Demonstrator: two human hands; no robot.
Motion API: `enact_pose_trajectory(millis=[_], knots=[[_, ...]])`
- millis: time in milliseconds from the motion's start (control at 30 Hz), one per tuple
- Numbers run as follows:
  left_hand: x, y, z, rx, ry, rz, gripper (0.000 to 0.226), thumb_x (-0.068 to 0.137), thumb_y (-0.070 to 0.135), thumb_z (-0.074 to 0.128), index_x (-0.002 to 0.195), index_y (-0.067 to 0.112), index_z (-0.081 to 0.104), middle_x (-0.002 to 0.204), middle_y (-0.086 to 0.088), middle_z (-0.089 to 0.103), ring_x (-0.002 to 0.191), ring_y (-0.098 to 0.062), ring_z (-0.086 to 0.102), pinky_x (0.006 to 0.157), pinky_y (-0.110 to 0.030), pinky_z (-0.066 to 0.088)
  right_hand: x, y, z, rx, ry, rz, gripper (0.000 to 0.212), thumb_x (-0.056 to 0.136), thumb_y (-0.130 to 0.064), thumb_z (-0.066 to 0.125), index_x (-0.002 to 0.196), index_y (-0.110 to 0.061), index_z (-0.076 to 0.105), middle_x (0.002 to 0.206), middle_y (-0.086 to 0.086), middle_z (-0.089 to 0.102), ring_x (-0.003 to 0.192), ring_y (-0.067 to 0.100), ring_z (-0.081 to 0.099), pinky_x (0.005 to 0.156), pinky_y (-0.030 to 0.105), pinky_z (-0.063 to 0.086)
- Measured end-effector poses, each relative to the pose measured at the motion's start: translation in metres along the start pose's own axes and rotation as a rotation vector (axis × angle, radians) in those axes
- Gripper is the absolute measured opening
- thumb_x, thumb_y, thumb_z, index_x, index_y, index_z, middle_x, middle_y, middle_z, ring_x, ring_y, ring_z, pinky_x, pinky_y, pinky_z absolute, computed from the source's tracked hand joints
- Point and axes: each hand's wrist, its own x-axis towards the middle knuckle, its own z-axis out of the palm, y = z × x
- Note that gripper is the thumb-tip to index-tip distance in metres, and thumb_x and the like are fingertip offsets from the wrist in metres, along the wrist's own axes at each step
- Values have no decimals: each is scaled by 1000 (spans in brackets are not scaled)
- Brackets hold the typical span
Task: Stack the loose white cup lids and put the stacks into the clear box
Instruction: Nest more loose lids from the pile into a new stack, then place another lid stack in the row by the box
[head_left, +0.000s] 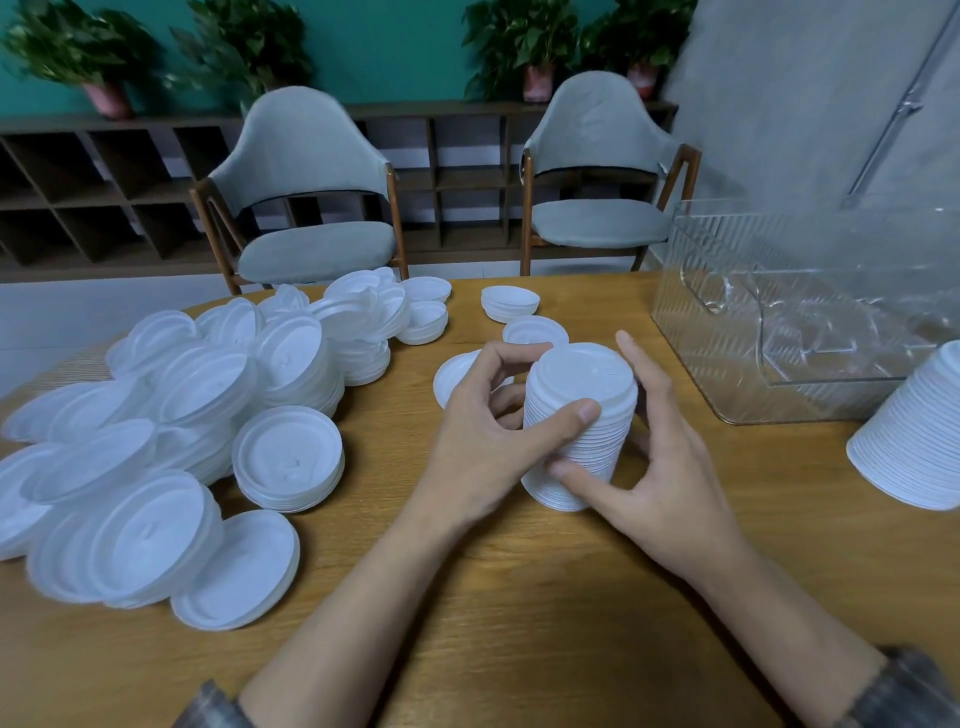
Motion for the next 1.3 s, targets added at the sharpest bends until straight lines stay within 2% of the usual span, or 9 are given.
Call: enact_pose_trajectory(millis=[167,300,367,500,667,833,933,1067,1300], knots=[[0,-3,-1,-9,3,26,50,80,17,86,123,11,62,128,0,68,109,-10,73,86,-18,55,-11,1,2,-123,-48,22,127,72,-46,93,161,-50,3,163,-16,35,145,3,42,114,40,46],[-4,-9,0,21,-17,68,50,87,27,83,129,17,58,127,8,68,114,-8,70,91,-20,53,-14,-2,6,-148,-76,66,134,71,-46,93,159,-54,-9,159,-20,34,135,-6,43,101,0,33],[-7,-15,2,109,-68,95,49,95,36,73,138,23,53,125,19,67,118,-5,66,97,-22,50,-15,-4,8,-142,-56,80,133,72,-47,92,160,-51,-7,151,-21,41,125,-7,49,92,-4,33],[-6,-23,-1,228,-132,87,65,96,57,63,153,37,40,134,25,63,128,-4,60,109,-31,46,-15,-6,8,-137,-14,57,129,71,-49,93,159,-53,-1,150,-24,44,128,6,59,101,16,46],[-9,-23,-2,308,-146,125,55,105,54,49,154,34,38,131,21,65,124,7,58,100,-8,40,-22,-3,-8,-202,12,55,135,68,-39,97,161,-47,0,154,-26,35,138,7,50,110,29,46],[-8,-30,-3,468,-103,185,20,106,34,61,114,22,74,101,14,75,95,-4,68,82,-14,47,-35,3,-29,-253,48,74,140,64,-38,98,161,-48,-2,148,-37,32,136,11,52,110,41,49],[-10,-36,-2,614,-141,193,10,97,22,72,89,21,78,81,9,74,78,-10,64,68,-10,41,-43,5,-42,-290,68,105,141,64,-36,99,161,-46,-3,148,-30,35,134,12,53,109,42,49],[-9,-41,-1,667,-161,213,12,95,18,73,84,18,78,73,5,73,74,-14,61,66,-12,42,-52,13,-66,-329,129,159,140,65,-35,98,158,-54,-4,149,-23,38,133,14,54,109,40,49],[-6,-46,-1,660,-191,235,17,99,22,71,83,19,78,77,9,73,74,-12,60,67,-16,41,-57,29,-102,-392,256,233,139,66,-34,98,161,-46,-3,157,-8,44,135,19,54,111,49,47]])
